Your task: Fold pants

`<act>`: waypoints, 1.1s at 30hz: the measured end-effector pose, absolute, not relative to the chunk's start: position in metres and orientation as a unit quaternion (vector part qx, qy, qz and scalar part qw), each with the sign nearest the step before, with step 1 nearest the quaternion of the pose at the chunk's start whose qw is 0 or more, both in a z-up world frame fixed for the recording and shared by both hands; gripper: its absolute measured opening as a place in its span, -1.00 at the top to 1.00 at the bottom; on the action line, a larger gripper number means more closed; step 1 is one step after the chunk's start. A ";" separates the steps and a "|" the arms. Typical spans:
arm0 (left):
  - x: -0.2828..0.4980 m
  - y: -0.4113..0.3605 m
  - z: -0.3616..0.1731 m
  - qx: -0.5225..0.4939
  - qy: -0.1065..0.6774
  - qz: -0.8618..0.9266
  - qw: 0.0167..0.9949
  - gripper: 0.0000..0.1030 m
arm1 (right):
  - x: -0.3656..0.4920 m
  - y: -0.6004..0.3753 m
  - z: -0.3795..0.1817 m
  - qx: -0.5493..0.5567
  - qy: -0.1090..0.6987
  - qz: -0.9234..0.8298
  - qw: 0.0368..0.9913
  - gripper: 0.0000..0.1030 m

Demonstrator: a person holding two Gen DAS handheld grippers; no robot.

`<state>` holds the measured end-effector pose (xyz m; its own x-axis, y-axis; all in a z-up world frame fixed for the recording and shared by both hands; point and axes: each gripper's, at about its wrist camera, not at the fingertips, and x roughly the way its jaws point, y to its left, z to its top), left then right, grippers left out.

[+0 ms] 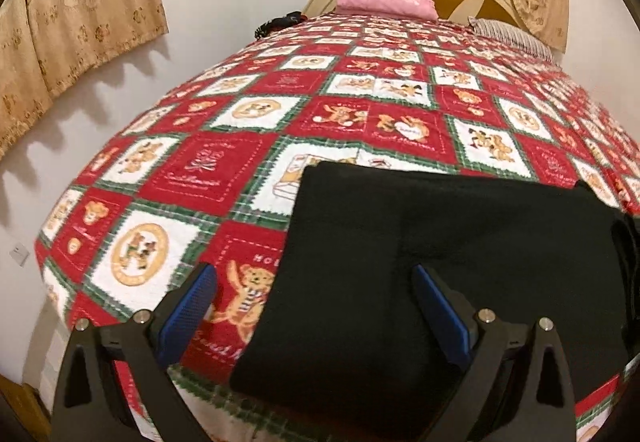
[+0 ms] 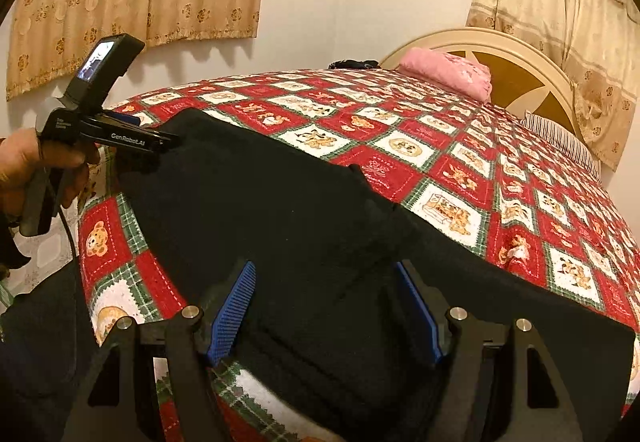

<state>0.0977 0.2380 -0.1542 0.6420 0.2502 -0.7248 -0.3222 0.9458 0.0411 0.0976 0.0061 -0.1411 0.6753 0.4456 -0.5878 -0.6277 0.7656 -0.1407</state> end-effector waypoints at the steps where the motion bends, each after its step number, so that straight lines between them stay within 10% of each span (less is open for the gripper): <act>1: 0.098 0.240 -0.156 -0.056 0.392 0.151 0.906 -0.88 | 0.098 0.006 -0.142 -0.168 0.271 0.298 0.900 -0.40; 7: 0.103 0.239 -0.156 -0.086 0.393 0.109 0.909 -0.45 | 0.095 0.006 -0.141 -0.169 0.267 0.298 0.901 -0.40; 17: 0.108 0.246 -0.160 -0.107 0.386 0.099 0.911 -0.51 | 0.093 0.001 -0.136 -0.163 0.256 0.294 0.906 -0.40; 24: 0.103 0.246 -0.149 -0.121 0.397 0.070 0.907 0.29 | 0.095 -0.011 -0.123 -0.136 0.243 0.285 0.917 -0.40; 33: 0.080 0.228 -0.114 -0.132 0.368 0.055 0.919 0.40 | 0.100 -0.033 -0.114 -0.098 0.246 0.261 0.928 -0.40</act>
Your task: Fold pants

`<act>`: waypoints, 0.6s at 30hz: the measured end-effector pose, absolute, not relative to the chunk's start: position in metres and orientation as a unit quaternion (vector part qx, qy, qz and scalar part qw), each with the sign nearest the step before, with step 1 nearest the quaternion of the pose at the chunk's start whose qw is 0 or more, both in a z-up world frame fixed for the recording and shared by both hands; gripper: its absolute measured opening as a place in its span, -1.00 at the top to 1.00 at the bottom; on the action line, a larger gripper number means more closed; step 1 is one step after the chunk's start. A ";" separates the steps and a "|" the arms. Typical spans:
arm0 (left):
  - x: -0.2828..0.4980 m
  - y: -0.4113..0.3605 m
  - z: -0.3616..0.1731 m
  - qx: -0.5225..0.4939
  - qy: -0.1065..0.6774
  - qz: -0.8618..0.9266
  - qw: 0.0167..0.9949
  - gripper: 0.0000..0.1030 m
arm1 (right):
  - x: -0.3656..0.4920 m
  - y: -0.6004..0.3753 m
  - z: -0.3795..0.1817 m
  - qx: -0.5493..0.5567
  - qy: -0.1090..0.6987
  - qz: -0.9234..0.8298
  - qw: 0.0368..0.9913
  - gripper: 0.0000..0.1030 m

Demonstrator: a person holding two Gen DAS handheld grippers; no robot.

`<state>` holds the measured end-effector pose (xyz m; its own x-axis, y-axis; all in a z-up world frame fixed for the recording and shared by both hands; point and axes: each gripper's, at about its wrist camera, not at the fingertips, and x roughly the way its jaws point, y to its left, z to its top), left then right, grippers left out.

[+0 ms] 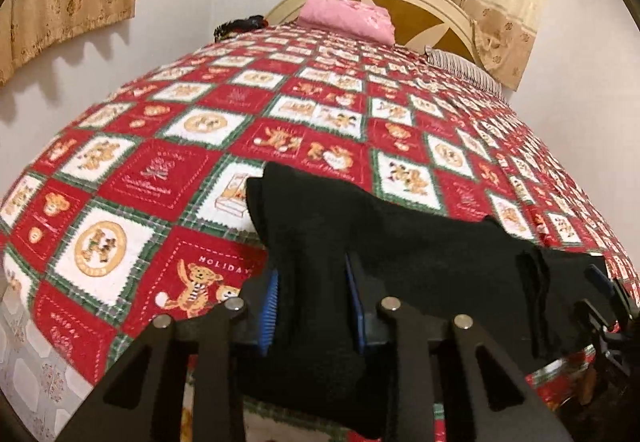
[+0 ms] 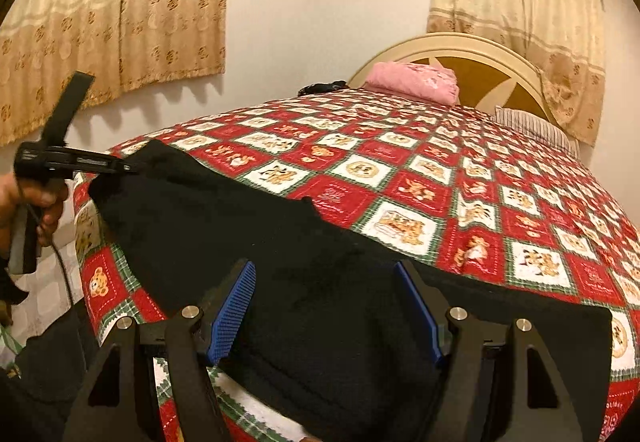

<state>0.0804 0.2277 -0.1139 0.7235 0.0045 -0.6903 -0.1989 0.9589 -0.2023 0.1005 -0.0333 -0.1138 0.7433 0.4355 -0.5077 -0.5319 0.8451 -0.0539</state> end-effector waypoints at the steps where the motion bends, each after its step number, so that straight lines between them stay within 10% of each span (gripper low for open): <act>1: 0.079 0.225 -0.110 -0.129 0.365 0.052 0.921 0.40 | 0.101 -0.035 -0.114 -0.096 0.247 0.259 0.929 -0.40; 18: 0.061 0.133 -0.005 -0.132 0.255 -0.098 0.953 0.41 | 0.102 -0.114 -0.077 -0.044 0.229 0.164 0.959 -0.40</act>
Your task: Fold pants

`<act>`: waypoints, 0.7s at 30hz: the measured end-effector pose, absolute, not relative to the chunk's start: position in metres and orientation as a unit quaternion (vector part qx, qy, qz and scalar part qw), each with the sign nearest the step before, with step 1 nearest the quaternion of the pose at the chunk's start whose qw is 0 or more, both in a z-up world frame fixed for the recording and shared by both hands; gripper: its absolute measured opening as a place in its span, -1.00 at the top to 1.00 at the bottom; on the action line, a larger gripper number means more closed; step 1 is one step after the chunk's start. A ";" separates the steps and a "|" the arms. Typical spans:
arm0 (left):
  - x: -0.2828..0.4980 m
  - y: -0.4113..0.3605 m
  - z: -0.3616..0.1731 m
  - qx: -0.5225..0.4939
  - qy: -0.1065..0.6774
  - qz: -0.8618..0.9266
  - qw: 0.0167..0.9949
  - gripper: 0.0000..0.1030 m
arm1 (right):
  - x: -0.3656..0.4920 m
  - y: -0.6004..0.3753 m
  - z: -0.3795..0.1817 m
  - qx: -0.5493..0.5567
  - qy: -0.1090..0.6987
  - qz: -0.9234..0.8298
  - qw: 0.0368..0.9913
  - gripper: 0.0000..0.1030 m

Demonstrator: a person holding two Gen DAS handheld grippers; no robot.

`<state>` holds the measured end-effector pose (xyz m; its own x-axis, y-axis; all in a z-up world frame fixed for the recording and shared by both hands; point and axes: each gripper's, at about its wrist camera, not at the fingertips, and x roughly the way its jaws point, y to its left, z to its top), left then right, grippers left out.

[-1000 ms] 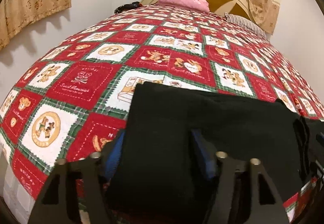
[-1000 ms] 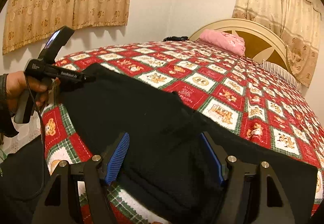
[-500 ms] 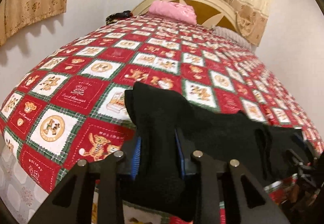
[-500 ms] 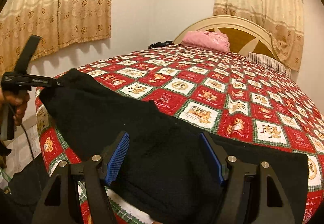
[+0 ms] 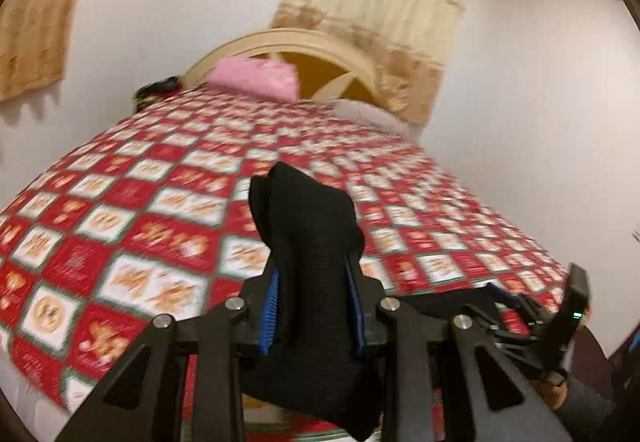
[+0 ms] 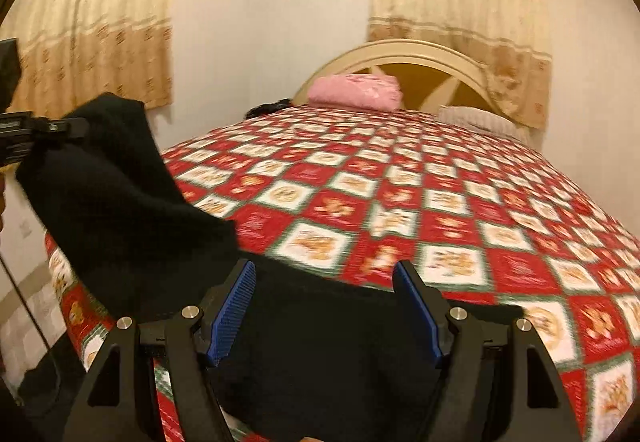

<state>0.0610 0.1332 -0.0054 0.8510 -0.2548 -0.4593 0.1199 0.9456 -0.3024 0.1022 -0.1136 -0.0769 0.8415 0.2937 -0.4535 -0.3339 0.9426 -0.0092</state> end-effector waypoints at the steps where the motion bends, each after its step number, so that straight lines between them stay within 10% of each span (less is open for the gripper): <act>1: 0.063 0.122 -0.001 -0.128 0.253 -0.111 0.953 0.41 | 0.103 -0.123 -0.076 -0.035 0.232 0.152 0.960 -0.40; 21: 0.128 -0.107 -0.090 0.018 0.364 -0.209 0.908 0.33 | 0.130 -0.261 -0.095 0.100 0.279 0.031 0.954 -0.41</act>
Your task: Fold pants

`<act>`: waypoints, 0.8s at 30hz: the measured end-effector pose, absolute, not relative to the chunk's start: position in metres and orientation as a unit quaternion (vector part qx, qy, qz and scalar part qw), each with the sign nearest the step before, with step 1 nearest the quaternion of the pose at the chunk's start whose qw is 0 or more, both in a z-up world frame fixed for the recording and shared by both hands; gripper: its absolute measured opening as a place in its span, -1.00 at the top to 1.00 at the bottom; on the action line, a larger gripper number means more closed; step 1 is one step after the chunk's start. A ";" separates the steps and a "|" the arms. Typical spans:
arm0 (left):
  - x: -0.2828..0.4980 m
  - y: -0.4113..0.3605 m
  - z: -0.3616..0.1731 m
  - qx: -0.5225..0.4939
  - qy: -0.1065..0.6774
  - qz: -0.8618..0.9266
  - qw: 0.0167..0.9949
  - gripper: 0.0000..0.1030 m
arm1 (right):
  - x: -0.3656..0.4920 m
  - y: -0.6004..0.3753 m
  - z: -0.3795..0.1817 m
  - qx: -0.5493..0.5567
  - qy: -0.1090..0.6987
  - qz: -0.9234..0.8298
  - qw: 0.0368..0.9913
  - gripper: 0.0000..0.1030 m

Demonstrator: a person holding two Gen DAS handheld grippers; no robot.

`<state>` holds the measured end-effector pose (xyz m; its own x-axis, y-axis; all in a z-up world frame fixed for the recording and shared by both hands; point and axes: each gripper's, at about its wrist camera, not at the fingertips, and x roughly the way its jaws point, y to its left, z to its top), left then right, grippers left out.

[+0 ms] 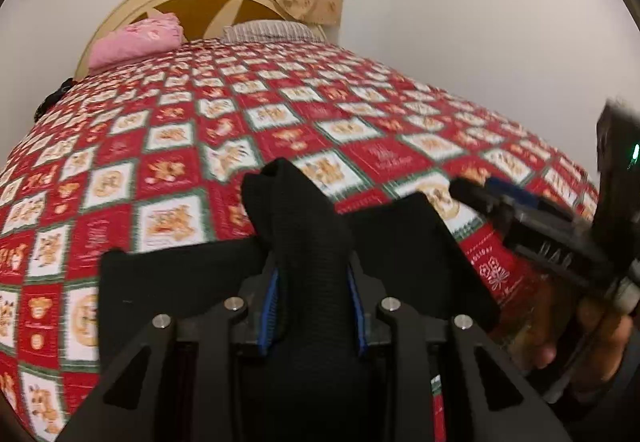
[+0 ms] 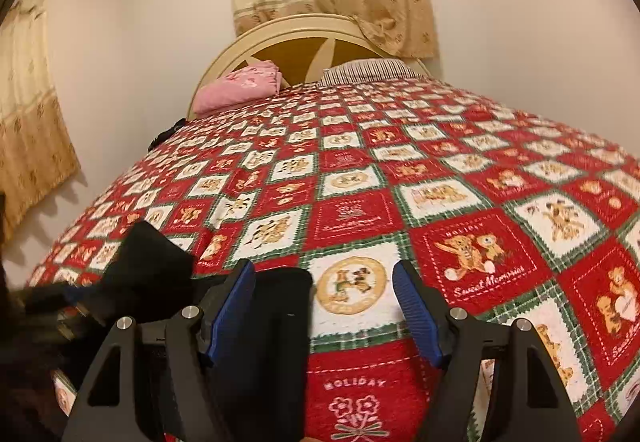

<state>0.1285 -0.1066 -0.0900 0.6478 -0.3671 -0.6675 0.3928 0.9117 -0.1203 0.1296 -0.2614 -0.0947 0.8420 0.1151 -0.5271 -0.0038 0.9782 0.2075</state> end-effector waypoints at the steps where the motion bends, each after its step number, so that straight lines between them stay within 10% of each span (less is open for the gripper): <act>1: 0.128 -0.114 -0.094 0.020 0.368 -0.214 0.905 0.29 | 0.131 -0.263 -0.096 0.106 0.281 0.036 0.953 -0.41; 7: 0.094 -0.114 -0.077 0.028 0.334 -0.248 0.909 0.06 | 0.131 -0.269 -0.099 0.147 0.295 0.065 0.942 -0.41; 12: 0.070 -0.081 -0.058 0.036 0.282 -0.216 0.934 -0.52 | 0.125 -0.260 -0.095 0.171 0.301 0.104 0.933 -0.41; 24: 0.095 -0.012 -0.107 -0.012 0.332 -0.099 0.938 -0.53 | 0.107 -0.186 -0.081 0.148 0.361 0.118 0.913 -0.48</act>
